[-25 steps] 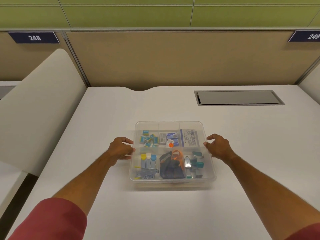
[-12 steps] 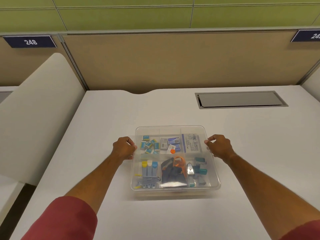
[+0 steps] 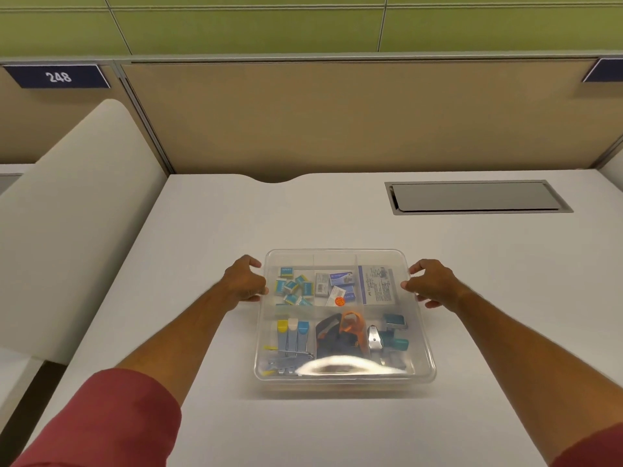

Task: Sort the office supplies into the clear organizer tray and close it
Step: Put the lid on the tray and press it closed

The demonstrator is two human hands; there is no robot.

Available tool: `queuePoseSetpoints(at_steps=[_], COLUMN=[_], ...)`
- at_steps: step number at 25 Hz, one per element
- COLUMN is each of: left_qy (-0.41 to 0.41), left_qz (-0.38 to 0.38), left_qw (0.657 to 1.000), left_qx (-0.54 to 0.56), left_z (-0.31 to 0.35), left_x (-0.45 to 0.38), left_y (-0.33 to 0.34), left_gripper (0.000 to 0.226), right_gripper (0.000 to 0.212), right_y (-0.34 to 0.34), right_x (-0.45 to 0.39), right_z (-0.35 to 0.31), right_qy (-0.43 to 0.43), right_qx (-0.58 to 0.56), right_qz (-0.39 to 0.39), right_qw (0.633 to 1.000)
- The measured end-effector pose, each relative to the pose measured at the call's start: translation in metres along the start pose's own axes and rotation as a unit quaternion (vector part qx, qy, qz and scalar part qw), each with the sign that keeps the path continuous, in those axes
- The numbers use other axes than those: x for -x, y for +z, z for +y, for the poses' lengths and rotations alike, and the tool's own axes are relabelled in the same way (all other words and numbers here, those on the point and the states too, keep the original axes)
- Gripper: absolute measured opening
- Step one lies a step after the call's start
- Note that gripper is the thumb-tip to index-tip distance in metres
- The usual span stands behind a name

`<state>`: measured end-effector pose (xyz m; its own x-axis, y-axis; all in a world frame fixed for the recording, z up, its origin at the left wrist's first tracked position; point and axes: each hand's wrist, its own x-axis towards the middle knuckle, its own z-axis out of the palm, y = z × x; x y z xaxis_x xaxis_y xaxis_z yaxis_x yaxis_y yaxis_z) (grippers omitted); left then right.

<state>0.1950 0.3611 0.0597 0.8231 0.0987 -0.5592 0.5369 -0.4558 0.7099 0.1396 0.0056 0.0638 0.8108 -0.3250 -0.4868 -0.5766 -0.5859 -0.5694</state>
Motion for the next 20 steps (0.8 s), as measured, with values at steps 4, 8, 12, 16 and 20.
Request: queuePoseSetpoints(at_steps=[4, 8, 12, 16, 20], left_qy=[0.024, 0.040, 0.014, -0.031, -0.058], left_qz=[0.020, 0.040, 0.064, 0.062, 0.055], left_qw=[0.999, 0.996, 0.994, 0.989, 0.983], left_qx=[0.022, 0.065, 0.087, 0.133, 0.168], left_z=[0.011, 0.017, 0.016, 0.014, 0.012], left_x=[-0.015, -0.032, -0.047, -0.056, -0.058], left_y=[0.002, 0.007, 0.009, 0.012, 0.012], left_gripper=[0.040, 0.010, 0.018, 0.016, 0.015], right_gripper=[0.049, 0.040, 0.026, 0.023, 0.024], right_y=[0.000, 0.004, 0.007, 0.008, 0.009], right_x=[-0.010, -0.021, -0.030, -0.033, -0.038], right_z=[-0.007, -0.013, -0.015, -0.017, -0.019], right_qy=[-0.018, -0.040, -0.041, -0.035, -0.027], right_qx=[-0.048, -0.060, -0.072, -0.087, -0.102], right_qz=[0.012, 0.053, 0.084, 0.097, 0.102], right_qw=[0.999, 0.996, 0.993, 0.991, 0.989])
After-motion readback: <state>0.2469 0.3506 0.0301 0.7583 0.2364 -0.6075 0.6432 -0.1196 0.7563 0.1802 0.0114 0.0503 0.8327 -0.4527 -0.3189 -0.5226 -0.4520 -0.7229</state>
